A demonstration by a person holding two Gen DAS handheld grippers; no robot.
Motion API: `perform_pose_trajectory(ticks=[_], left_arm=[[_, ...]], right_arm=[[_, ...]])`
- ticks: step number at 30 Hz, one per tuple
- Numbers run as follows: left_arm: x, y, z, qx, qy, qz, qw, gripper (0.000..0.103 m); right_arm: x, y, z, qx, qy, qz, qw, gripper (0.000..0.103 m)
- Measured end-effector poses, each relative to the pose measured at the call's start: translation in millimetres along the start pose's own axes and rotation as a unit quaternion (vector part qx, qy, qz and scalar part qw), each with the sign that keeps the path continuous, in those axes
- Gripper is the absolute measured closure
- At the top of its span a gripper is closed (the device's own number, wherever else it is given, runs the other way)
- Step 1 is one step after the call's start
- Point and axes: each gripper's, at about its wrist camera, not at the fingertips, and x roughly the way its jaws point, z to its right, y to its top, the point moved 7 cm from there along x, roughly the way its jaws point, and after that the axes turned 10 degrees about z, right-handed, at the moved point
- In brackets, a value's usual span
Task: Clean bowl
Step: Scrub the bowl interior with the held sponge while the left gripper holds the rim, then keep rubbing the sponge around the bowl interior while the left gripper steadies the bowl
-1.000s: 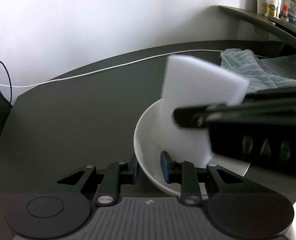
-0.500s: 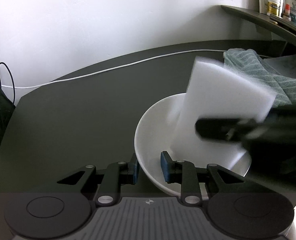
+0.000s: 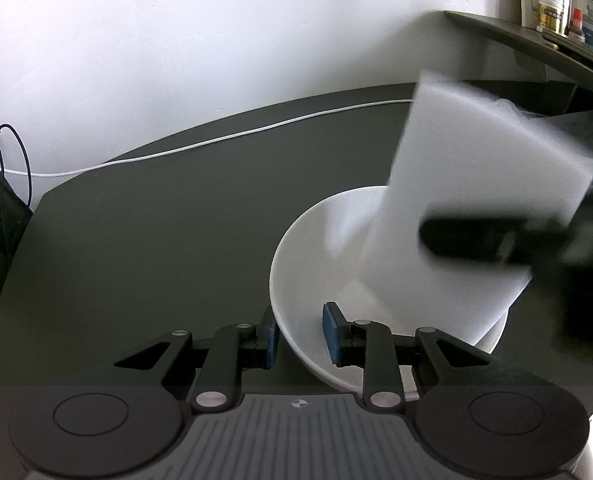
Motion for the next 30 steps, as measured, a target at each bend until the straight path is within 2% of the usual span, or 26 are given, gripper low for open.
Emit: perform_pose_trajectory(ticks=[3,6,8,11,13,14,17,18,21,24,27,30], left_arm=[[-1.4,-0.4,0.3,0.001,0.0,-0.001,1.0,0.075],[-4.8,-1.7,-1.2,-0.001,-0.002,0.0,1.0,0.075],[-6.1,-2.5,-1.5,-0.002,-0.003,0.001,1.0,0.075],[-8.5,-3.5,-1.7,-0.003,-0.003,0.001,1.0,0.075],[-9.3,-3.8,-1.7,-0.002,-0.002,0.0,1.0,0.075],[-9.9,-3.9,-1.4,-0.001,-0.001,0.0,1.0,0.075],[-11.0,-4.0,-2.9,-0.003,0.008,-0.001,1.0,0.075],[-9.2,-3.3,-3.1,-0.003,0.008,-0.001,1.0,0.075],[-9.7,-3.6,-4.1,0.001,0.009,0.001,1.0,0.075],[-7.6,-1.2,-7.5,0.015,0.016,0.007,0.9997,0.075],[-6.6,5.8,-10.7,0.034,0.023,0.022,0.9989,0.075],[1.0,16.7,-9.4,0.057,0.007,0.028,0.9979,0.075]], right_arm=[[-9.0,9.9,-3.6,-0.045,-0.042,0.034,0.998,0.072],[-21.4,27.2,-7.9,-0.063,-0.055,0.072,0.994,0.073],[-19.3,32.1,-10.8,-0.059,-0.032,0.072,0.995,0.073],[5.3,24.1,-11.8,-0.024,0.02,0.035,0.999,0.072],[21.6,12.9,-15.9,-0.018,0.029,0.013,0.999,0.072],[32.4,5.9,-17.3,-0.015,0.031,0.002,0.999,0.072],[35.5,6.5,-15.0,-0.022,0.009,0.009,1.0,0.072],[31.9,9.9,-12.1,-0.031,-0.012,0.013,0.999,0.072],[7.2,21.9,-5.4,-0.027,-0.029,0.043,0.998,0.072],[-16.5,30.1,-2.9,-0.012,-0.014,0.072,0.997,0.072],[-19.7,31.0,-2.7,0.003,0.001,0.069,0.998,0.072],[-13.2,27.3,-0.5,0.012,0.004,0.059,0.998,0.072]])
